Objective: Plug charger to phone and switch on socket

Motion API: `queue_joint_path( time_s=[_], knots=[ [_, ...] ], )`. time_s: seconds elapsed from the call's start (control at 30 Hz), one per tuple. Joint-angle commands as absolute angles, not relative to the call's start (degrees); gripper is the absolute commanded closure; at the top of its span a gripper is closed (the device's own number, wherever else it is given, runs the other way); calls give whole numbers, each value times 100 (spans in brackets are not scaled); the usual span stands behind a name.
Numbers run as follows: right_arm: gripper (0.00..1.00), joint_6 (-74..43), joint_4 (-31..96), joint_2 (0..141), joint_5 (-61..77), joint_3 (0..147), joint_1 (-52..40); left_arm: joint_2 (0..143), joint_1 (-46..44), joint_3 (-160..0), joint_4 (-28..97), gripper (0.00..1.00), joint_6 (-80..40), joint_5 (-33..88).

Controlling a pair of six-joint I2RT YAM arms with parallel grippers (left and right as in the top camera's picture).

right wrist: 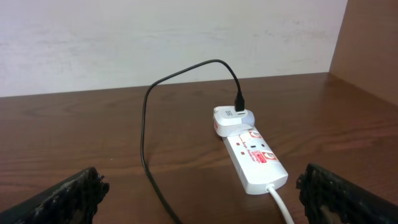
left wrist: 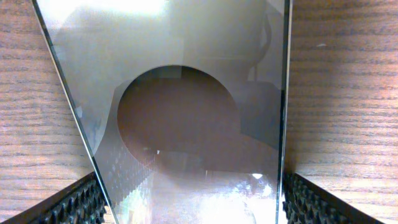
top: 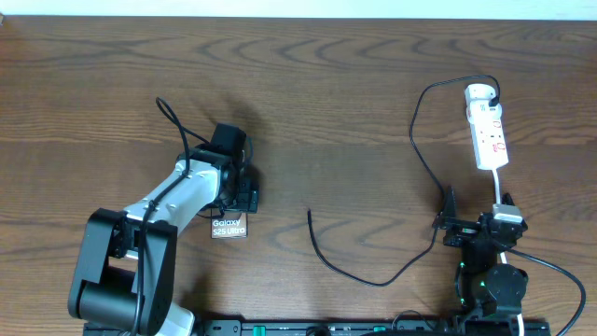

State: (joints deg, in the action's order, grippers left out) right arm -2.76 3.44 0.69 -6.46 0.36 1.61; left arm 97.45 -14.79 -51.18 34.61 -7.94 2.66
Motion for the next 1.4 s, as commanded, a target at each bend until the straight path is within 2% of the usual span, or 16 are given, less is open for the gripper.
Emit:
queue_joint_path(
  time_s=[0.0, 0.2, 0.43, 1.03, 1.23, 1.37],
  knots=[
    [1, -272, 366, 38, -696, 32, 189, 9998, -1474, -4893, 3485, 13, -1066, 257],
    [1, -272, 366, 38, -696, 32, 189, 9998, -1474, -4893, 3483, 13, -1090, 257],
    [1, -272, 366, 38, -696, 32, 189, 9998, -1474, -4890, 3483, 22, -1087, 257],
    [1, -272, 366, 38, -696, 32, 189, 9998, -1474, -4893, 3483, 23, -1085, 257],
    [1, -272, 366, 38, -696, 32, 189, 9998, -1474, -4890, 3481, 37, -1085, 257],
    [1, -272, 366, 38, -696, 32, 189, 9998, -1474, -4893, 3481, 39, -1083, 257]
  ],
)
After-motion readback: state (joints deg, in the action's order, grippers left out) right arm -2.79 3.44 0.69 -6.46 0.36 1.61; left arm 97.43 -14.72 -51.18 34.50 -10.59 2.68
